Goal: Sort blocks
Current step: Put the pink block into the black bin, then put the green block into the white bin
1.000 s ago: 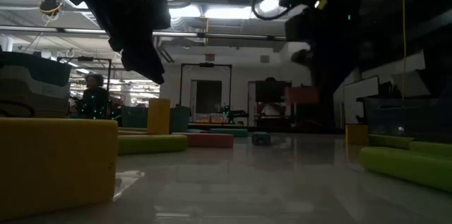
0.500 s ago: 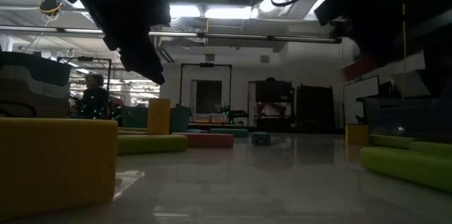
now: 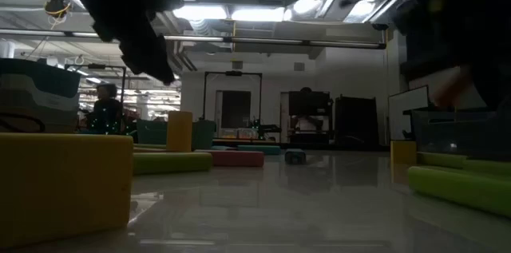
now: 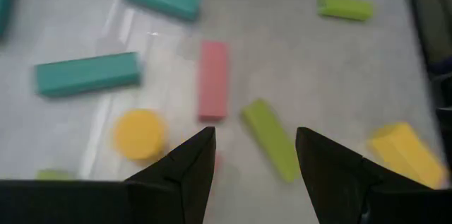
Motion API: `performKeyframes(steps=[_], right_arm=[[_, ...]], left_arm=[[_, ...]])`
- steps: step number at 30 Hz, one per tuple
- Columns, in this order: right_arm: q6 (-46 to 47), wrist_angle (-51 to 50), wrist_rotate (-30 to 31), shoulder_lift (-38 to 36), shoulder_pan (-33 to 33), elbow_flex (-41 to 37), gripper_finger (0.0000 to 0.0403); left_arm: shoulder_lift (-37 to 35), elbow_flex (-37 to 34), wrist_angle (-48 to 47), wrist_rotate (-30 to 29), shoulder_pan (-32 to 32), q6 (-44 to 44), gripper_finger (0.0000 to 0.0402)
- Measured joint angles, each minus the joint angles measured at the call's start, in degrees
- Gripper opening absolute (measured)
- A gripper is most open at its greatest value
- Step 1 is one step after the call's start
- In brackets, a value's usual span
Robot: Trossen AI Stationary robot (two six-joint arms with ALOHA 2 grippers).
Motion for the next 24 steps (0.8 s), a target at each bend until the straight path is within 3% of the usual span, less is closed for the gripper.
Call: performKeyframes(steps=[11,17,24], right_arm=[[7.9,1.1,0.0,0.0,1.2,-9.7,0.0094],[7.8,1.7,0.0,0.0,1.2,-9.8,0.0094],[7.8,1.9,0.0,0.0,1.2,-9.8,0.0095]], left_arm=[[2.6,0.0,8.0,-5.7,-7.9,-10.0,0.0184],[9.1,0.0,15.2,-7.3,-10.8,-9.8,0.0184],[18.7,3.5,14.2,-7.3,-12.6,-8.1,0.0184]])
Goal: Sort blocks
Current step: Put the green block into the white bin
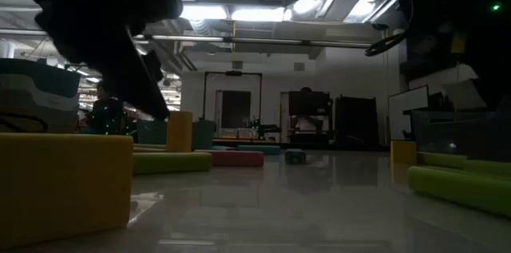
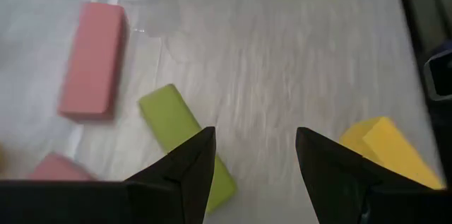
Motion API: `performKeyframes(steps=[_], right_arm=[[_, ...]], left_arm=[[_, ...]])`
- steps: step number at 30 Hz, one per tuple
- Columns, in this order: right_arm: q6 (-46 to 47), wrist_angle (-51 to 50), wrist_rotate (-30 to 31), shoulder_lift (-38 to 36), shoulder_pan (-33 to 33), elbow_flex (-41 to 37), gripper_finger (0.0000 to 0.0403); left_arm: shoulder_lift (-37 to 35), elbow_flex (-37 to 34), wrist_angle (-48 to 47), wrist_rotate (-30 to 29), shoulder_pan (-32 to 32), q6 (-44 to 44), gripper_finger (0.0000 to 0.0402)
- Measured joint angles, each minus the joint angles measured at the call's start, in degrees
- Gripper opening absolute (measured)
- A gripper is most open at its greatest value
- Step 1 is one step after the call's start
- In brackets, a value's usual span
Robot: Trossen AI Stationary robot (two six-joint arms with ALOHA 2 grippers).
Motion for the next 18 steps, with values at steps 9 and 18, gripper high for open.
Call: performKeyframes(steps=[9,18], right_arm=[[0.0,0.1,0.0,0.0,0.0,0.0,0.0095],[0.0,0.2,0.0,0.0,0.0,0.0,0.0095]], left_arm=[[5.1,5.9,-8.4,-0.2,-0.5,3.4,0.0184],[5.1,9.3,-17.8,-2.4,-0.5,2.7,0.0184]])
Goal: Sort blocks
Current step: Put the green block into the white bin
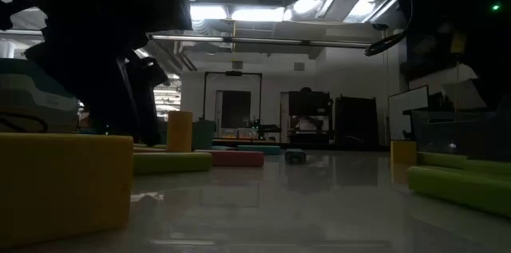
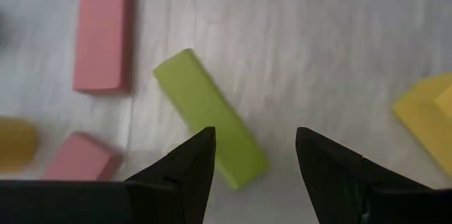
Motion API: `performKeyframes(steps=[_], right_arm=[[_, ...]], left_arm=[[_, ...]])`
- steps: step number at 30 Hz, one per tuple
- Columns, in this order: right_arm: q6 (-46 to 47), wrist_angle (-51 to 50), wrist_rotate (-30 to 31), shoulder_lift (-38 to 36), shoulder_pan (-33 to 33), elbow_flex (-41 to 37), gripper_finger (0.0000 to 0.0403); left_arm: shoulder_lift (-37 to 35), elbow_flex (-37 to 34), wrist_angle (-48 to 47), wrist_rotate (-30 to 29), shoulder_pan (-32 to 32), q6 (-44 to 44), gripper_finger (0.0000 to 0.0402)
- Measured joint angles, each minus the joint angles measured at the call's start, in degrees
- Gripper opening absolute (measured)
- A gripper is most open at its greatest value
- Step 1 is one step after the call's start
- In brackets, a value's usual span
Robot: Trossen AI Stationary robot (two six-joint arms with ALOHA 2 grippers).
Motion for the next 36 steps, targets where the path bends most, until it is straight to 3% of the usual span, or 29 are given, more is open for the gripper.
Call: performKeyframes(steps=[7,28,32,36], right_arm=[[0.0,1.2,0.0,0.0,0.0,0.0,0.0095],[0.0,3.0,0.0,0.0,0.0,0.0,0.0095],[0.0,3.0,0.0,0.0,0.0,0.1,0.0095],[-0.2,2.4,0.1,0.0,0.1,1.8,0.0095]], left_arm=[[0.0,0.1,-1.9,-4.8,0.1,-5.4,0.0184],[5.6,0.3,-0.3,-5.3,-0.7,-10.4,0.0184],[5.7,0.3,-1.2,-5.3,-0.7,-9.8,0.0161],[5.6,0.2,-2.2,-5.2,-0.7,-9.4,0.0111]])
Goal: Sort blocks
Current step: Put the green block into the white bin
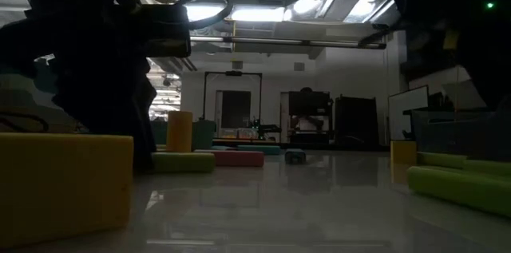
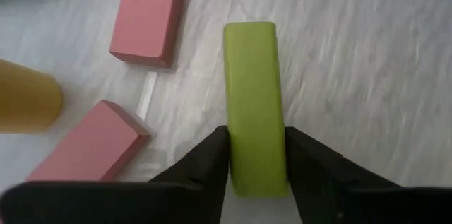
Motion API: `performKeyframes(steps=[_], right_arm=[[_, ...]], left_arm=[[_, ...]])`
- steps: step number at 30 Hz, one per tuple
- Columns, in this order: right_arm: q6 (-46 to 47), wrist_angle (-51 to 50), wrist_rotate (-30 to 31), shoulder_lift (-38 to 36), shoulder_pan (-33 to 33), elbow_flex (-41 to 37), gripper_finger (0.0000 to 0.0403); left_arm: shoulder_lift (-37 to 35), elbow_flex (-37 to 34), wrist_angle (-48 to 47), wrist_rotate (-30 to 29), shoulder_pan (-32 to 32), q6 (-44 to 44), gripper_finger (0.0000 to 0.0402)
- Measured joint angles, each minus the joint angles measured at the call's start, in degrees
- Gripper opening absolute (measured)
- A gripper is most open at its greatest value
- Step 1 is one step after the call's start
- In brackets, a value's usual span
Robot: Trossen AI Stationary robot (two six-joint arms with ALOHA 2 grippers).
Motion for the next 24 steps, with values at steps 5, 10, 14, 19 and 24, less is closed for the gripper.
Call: performKeyframes(steps=[5,10,14,19,24], right_arm=[[-4.9,-0.4,3.2,0.0,0.0,5.1,0.0095],[-10.3,0.6,11.4,0.0,0.0,10.1,0.0095],[-12.1,5.5,19.3,0.0,0.0,11.3,0.0095],[-24.3,17.6,20.2,0.0,-0.1,11.3,0.0095],[-34.7,33.6,16.8,0.0,-0.1,11.3,0.0095]], left_arm=[[-1.5,-0.1,-0.8,0.8,0.1,1.1,0.0083],[-5.4,-0.5,-2.5,1.9,0.1,4.0,0.0083],[-10.2,-0.4,-2.0,2.7,0.1,5.6,0.0092],[-17.9,-0.3,-2.4,8.4,0.1,7.3,0.0095],[-26.0,-0.3,-8.8,19.2,-0.4,-2.3,0.0094]])
